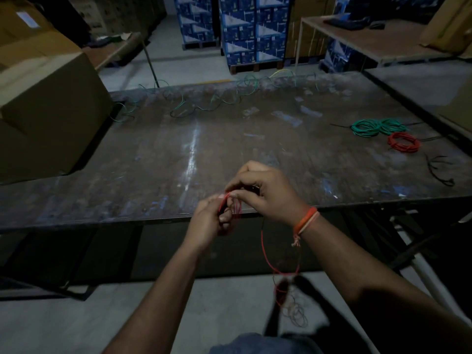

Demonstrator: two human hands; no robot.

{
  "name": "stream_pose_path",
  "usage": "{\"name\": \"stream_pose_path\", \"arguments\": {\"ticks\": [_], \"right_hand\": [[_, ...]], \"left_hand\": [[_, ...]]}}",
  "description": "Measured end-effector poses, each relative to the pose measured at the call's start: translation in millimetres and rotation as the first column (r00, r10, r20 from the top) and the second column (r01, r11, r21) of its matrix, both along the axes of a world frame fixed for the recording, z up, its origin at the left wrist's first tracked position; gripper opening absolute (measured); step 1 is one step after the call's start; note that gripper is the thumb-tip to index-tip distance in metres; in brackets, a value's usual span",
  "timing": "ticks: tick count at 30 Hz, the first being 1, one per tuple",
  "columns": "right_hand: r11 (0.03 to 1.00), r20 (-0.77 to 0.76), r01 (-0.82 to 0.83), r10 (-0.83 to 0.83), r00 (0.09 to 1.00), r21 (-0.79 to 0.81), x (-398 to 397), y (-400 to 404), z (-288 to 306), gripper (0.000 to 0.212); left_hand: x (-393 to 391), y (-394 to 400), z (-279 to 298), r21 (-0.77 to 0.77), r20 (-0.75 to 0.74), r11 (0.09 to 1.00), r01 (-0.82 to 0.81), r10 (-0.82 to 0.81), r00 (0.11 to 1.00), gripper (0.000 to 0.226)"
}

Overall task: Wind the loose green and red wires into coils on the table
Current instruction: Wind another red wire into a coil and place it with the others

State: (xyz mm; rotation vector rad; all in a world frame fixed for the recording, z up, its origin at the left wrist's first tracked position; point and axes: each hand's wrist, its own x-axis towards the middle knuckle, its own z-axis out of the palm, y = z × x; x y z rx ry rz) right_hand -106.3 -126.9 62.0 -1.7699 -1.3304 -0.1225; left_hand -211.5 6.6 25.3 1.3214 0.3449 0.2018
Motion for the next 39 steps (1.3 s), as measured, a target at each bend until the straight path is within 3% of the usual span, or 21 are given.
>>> {"name": "stream_pose_path", "arguments": {"ticks": [4, 9, 12, 16, 18, 21, 26, 28, 30, 33, 39], "right_hand": [[0.998, -0.112, 0.061, -0.063, 0.992, -0.02, 8, 0, -14, 0.01], [0.996, -0.259, 0.037, -0.057, 0.964, -0.081, 10, -5, -38, 0.015], [0.992, -0.318, 0.009, -0.048, 0.947, -0.123, 8, -7, -45, 0.019], [0.993, -0.591, -0.01, -0.06, 0.804, -0.114, 6, -12, -63, 0.02], [0.99, -0.683, -0.015, -0.088, 0.725, -0.143, 6, -19, -72, 0.015], [0.971, -0.711, -0.078, -0.109, 0.694, -0.225, 5, -30, -88, 0.005], [0.937, -0.67, -0.037, -0.22, 0.709, -0.347, 6, -53, -109, 0.014], [0.918, -0.596, 0.035, -0.285, 0.75, -0.395, 4, -61, -109, 0.009], [0.899, -0.431, 0.079, -0.282, 0.857, -0.432, 0, -62, -98, 0.005], [0.934, -0.234, -0.008, -0.081, 0.969, -0.358, -9, -49, -67, 0.004], [0.986, -0.105, -0.094, 0.08, 0.991, -0.139, -20, -21, -15, 0.001]], "left_hand": [[-10, 0, 6, -0.204, 0.001, 0.978, 0.05, -0.051, 0.999, 0.033], [-14, 4, 6, -0.24, -0.005, 0.967, 0.083, -0.087, 0.996, 0.029], [-15, 7, 5, -0.358, 0.002, 0.93, 0.085, -0.09, 0.996, 0.031], [-10, 14, 5, -0.634, 0.024, 0.772, 0.028, -0.017, 1.0, 0.032], [-8, 20, 4, -0.685, 0.024, 0.728, -0.013, 0.041, 0.999, 0.034], [-6, 30, 3, -0.711, 0.038, 0.702, -0.05, 0.109, 0.993, 0.034], [-8, 52, 8, -0.726, 0.081, 0.674, -0.137, 0.282, 0.956, 0.032], [-8, 60, 7, -0.706, 0.09, 0.681, -0.192, 0.355, 0.93, 0.031], [-5, 60, 6, -0.644, 0.071, 0.715, -0.272, 0.41, 0.909, 0.033], [1, 48, 2, -0.457, 0.065, 0.818, -0.351, 0.424, 0.904, 0.033], [3, 12, -5, -0.054, 0.081, 0.957, -0.284, 0.288, 0.954, 0.035]]}}
